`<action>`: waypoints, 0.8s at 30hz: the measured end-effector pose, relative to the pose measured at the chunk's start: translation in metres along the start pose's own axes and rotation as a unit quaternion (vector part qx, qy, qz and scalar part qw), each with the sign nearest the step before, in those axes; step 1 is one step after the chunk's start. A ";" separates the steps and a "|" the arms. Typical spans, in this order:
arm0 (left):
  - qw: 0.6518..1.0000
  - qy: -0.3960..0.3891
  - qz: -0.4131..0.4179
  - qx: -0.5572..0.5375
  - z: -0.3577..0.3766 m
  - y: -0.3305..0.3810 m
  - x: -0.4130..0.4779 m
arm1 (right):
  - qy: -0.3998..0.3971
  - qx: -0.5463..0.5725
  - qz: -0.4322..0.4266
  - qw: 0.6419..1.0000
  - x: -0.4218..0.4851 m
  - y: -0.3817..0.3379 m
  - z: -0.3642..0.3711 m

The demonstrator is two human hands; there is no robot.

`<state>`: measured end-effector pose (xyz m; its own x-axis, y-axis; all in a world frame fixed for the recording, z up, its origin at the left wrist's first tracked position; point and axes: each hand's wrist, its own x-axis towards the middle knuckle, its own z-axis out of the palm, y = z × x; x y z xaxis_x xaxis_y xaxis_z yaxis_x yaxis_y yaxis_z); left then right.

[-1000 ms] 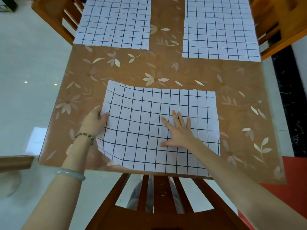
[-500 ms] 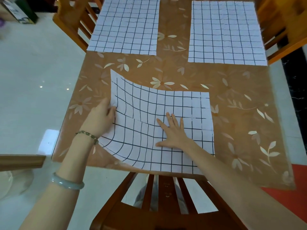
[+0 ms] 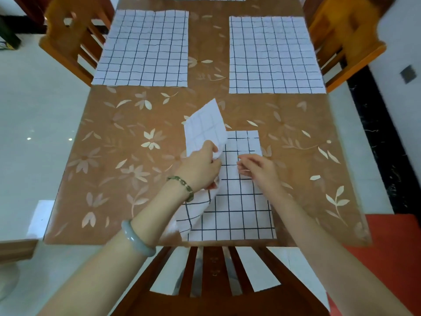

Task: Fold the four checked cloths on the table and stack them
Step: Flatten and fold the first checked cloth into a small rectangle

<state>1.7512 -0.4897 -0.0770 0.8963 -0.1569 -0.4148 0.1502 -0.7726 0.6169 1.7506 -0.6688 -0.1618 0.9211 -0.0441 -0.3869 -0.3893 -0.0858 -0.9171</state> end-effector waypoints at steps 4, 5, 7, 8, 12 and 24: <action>0.999 -0.024 0.008 -0.025 0.042 0.023 0.016 | -0.024 0.109 0.078 0.991 0.000 -0.017 -0.017; 0.998 -0.036 0.004 -0.050 0.051 0.027 0.019 | -0.028 0.120 0.093 0.988 0.002 -0.014 -0.021; 0.995 -0.058 -0.002 -0.085 0.069 0.028 0.026 | -0.035 0.128 0.122 0.984 0.005 -0.004 -0.026; 0.994 -0.072 -0.001 -0.083 0.076 0.028 0.029 | -0.040 0.123 0.131 0.983 0.008 0.001 -0.028; 0.991 -0.112 0.022 -0.066 0.092 0.013 0.035 | -0.014 0.097 0.134 0.986 0.022 0.028 -0.032; 0.967 0.049 0.070 0.241 0.088 -0.126 0.048 | 0.111 -0.186 0.065 0.974 0.027 0.057 -0.035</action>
<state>1.7383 -0.4540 -0.2337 0.9323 -0.2399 -0.2708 -0.1657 -0.9486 0.2698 1.7525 -0.7102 -0.2212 0.8560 -0.2885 -0.4289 -0.5157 -0.4189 -0.7474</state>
